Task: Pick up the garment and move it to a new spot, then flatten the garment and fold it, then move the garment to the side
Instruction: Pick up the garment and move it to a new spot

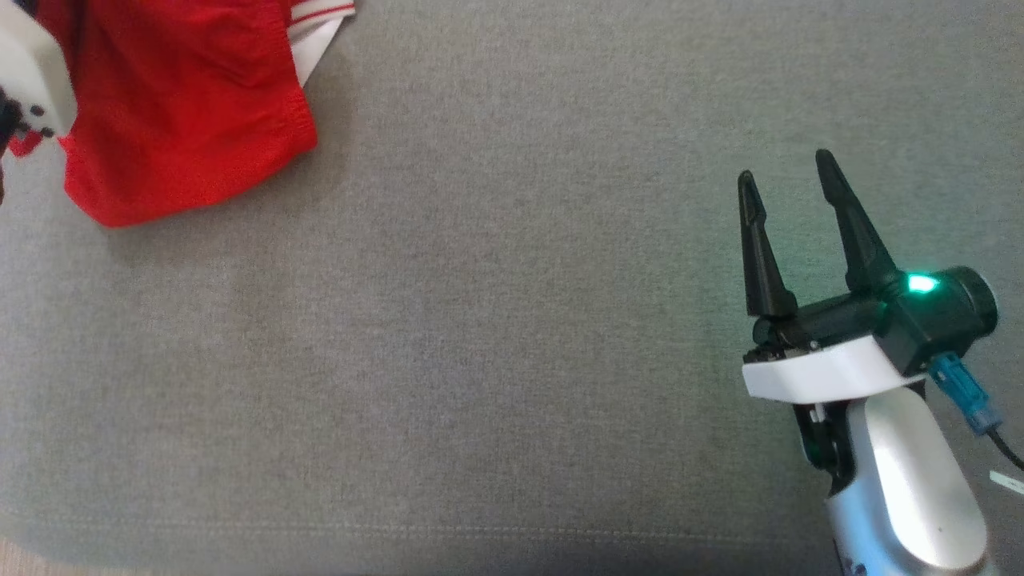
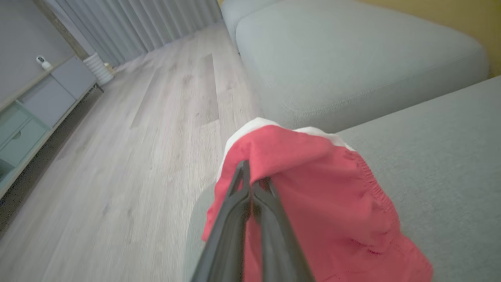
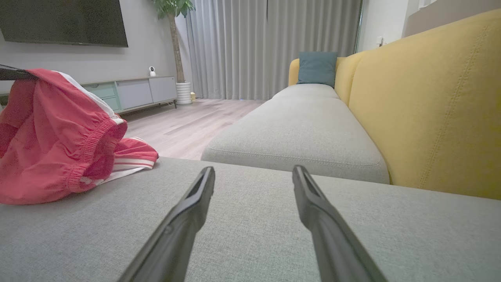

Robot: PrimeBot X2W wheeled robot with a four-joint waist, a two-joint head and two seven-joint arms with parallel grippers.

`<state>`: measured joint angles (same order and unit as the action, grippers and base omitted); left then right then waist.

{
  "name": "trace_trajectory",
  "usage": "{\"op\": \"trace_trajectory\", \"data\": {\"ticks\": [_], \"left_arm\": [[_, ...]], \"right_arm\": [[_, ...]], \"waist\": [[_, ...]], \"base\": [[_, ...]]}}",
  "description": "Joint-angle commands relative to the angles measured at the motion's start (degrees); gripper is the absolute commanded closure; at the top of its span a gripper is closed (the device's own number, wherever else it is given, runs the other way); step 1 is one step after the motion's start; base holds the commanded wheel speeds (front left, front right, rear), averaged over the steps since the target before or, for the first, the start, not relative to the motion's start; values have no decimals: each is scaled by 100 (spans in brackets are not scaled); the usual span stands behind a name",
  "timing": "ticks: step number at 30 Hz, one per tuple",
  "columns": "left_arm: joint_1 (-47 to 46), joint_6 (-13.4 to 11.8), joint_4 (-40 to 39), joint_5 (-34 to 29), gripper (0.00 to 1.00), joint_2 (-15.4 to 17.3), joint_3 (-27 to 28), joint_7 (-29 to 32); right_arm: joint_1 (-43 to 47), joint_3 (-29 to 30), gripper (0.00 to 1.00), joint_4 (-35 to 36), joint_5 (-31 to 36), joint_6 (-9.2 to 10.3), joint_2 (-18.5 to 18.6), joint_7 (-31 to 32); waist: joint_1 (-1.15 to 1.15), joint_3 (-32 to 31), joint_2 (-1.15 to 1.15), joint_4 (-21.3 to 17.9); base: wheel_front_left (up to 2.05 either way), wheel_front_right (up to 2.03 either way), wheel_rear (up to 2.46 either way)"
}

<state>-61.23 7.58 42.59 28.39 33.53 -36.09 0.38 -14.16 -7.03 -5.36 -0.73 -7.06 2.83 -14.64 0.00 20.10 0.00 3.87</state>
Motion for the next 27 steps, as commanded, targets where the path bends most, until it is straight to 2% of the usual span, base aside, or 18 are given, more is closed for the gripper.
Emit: {"op": "trace_trajectory", "data": {"ticks": [1, 7, 14, 18, 19, 22, 24, 27], "left_arm": [[-366, -9, -219, -13, 100, 352, 177, -52], [-503, -9, -852, -104, 100, 306, -37, -97], [-343, -17, -1836, -138, 100, 36, -393, 87], [81, -259, -2333, 57, 100, -445, -549, 185], [301, -408, -2364, 178, 100, -735, -591, 140], [624, -602, -2232, 323, 100, -1215, -666, -67], [845, -681, -2065, 381, 100, -1552, -770, -235], [1192, -672, -1747, 403, 100, -2011, -1050, -421]], "right_arm": [[90, -113, 0, 153, -60, -43, 5, -36], [153, -32, 0, 104, -235, -43, 5, -36], [290, 161, 0, 87, -400, -43, 5, -36], [355, 301, 0, 100, -452, -43, 5, -36], [353, 330, 0, 102, -478, -43, 5, -36], [315, 297, 0, 118, -520, -43, 5, -36], [296, 279, 0, 134, -552, -43, 5, -36], [262, 254, 0, 147, -596, -43, 5, -36]], "waist": [[0, -139, 0, -46], [0, -555, 0, -227], [0, -930, 0, -548], [0, -975, 0, -803], [0, -935, 0, -902], [0, -837, 0, -1064], [0, -763, 0, -1164], [0, -655, 0, -1296]], "base": [[0, 0, 0], [0, 0, 0], [0, 0, 0], [0, 0, 0], [0, 0, 0], [0, 0, 0], [0, 0, 0], [0, 0, 0]]}}
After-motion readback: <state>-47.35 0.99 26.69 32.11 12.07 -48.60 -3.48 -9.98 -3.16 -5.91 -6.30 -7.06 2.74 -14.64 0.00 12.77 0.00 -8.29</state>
